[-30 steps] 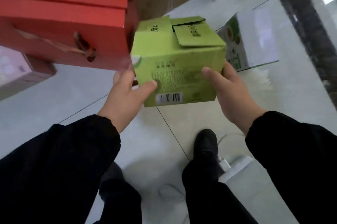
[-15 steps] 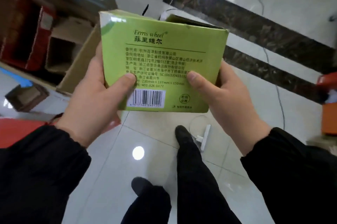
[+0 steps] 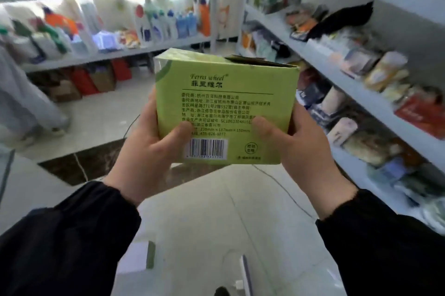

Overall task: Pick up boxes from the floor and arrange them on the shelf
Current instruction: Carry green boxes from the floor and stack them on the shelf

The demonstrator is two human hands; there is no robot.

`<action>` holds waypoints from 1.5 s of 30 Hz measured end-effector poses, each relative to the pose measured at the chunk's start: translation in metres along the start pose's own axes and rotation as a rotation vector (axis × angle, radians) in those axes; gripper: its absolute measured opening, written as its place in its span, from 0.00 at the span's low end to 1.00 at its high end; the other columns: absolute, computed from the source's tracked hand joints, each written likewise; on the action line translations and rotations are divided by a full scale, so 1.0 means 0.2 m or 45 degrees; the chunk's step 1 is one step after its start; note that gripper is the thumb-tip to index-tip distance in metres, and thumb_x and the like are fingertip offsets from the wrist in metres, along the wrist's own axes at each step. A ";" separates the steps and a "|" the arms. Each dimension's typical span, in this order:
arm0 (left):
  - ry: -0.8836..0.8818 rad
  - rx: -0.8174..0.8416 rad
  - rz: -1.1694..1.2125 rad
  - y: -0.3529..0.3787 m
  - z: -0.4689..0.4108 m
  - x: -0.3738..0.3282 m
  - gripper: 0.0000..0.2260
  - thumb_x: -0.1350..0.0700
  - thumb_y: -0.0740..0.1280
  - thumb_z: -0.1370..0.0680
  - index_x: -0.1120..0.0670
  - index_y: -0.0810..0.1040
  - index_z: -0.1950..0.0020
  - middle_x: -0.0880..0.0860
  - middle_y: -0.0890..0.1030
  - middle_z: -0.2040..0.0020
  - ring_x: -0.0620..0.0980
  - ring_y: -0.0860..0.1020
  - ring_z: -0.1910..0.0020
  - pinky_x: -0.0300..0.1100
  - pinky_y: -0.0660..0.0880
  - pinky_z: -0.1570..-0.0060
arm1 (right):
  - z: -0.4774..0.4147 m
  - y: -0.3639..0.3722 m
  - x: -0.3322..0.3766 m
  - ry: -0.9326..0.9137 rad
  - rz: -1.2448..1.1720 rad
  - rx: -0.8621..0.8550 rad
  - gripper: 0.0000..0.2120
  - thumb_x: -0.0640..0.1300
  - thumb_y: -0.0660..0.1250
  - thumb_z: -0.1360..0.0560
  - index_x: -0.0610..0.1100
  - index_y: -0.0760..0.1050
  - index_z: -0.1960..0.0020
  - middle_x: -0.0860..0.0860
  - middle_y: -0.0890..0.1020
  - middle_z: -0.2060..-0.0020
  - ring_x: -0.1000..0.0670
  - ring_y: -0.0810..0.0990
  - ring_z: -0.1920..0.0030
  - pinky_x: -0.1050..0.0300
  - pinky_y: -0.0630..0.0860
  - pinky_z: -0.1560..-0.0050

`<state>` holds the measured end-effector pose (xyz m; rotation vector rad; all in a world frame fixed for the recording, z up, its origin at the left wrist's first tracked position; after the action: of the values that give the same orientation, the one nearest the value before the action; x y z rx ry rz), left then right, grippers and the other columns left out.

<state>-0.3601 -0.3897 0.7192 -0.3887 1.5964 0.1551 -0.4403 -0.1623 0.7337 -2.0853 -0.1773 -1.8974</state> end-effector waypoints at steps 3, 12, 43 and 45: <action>0.120 0.125 0.058 0.21 -0.25 -0.24 0.24 0.65 0.66 0.19 0.52 0.65 0.24 0.44 0.86 0.46 0.46 0.86 0.49 0.41 0.83 0.56 | -0.12 -0.26 0.20 -0.083 0.063 -0.169 0.20 0.48 0.73 0.23 0.57 0.76 0.33 0.64 0.86 0.47 0.60 0.86 0.49 0.57 0.85 0.51; 0.379 0.411 0.079 0.58 -0.70 -0.78 0.21 0.57 0.66 0.19 0.51 0.68 0.27 0.45 0.85 0.42 0.48 0.85 0.45 0.46 0.83 0.50 | -0.27 -0.68 0.64 -0.239 0.196 -0.550 0.18 0.51 0.73 0.23 0.58 0.77 0.35 0.67 0.85 0.50 0.64 0.85 0.52 0.68 0.81 0.59; 0.790 1.197 0.140 1.70 -1.15 -1.27 0.22 0.55 0.64 0.18 0.44 0.66 0.25 0.27 0.80 0.44 0.29 0.79 0.45 0.21 0.72 0.53 | -0.11 -1.38 0.83 -0.186 0.526 -1.430 0.23 0.53 0.74 0.24 0.63 0.72 0.32 0.74 0.82 0.49 0.69 0.81 0.48 0.76 0.74 0.54; 0.801 1.227 0.120 1.90 -1.17 -1.31 0.22 0.54 0.64 0.17 0.42 0.66 0.25 0.29 0.81 0.43 0.31 0.80 0.44 0.28 0.76 0.47 | -0.11 -1.54 0.79 -0.180 0.515 -1.478 0.23 0.54 0.74 0.25 0.66 0.71 0.34 0.73 0.82 0.49 0.68 0.81 0.48 0.75 0.75 0.53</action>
<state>-0.7036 -0.0748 0.9424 0.4362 2.0838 -0.7150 -0.5352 0.1033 0.9377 -2.5537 1.5214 -1.7226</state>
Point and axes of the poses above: each hand's wrist, its own z-axis away from the middle knuckle, its own y-axis out of the palm, x = y × z, the point moved 6 cm from there along -z, towards the middle knuckle
